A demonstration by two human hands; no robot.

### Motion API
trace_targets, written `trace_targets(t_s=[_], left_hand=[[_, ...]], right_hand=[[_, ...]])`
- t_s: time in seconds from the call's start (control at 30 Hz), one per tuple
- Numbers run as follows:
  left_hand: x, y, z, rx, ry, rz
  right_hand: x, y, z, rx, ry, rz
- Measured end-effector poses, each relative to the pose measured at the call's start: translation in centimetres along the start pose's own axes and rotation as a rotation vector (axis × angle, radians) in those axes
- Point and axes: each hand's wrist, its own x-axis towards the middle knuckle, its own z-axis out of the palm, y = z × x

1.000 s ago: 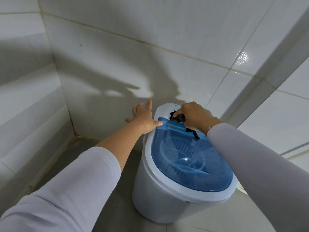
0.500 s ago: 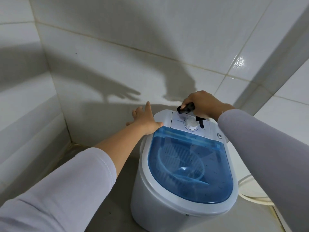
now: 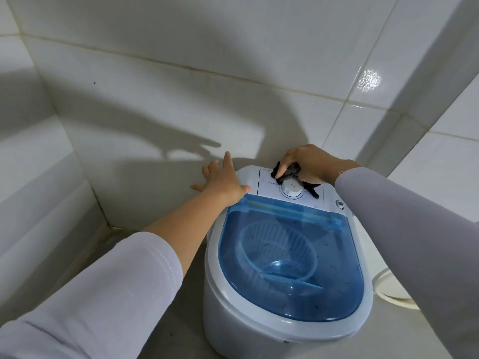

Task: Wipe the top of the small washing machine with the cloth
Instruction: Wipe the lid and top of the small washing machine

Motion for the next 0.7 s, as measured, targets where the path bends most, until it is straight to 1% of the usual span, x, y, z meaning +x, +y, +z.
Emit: trace_targets(t_s=[0.33,0.57,0.7], left_hand=[[-0.2,-0.4,0.2,-0.033,0.041,-0.031],[0.5,-0.8,0.9,-0.049,0.074,-0.020],[0.7,-1.1,1.1,-0.042,0.089,-0.019]], right_hand=[[-3.5,2.8,1.1,0.097,0.074,0.222],[-5.5,1.9,2.4,0.063,0.131,0.274],[-6.5,0.5,2.8,0.054,0.125,0.304]])
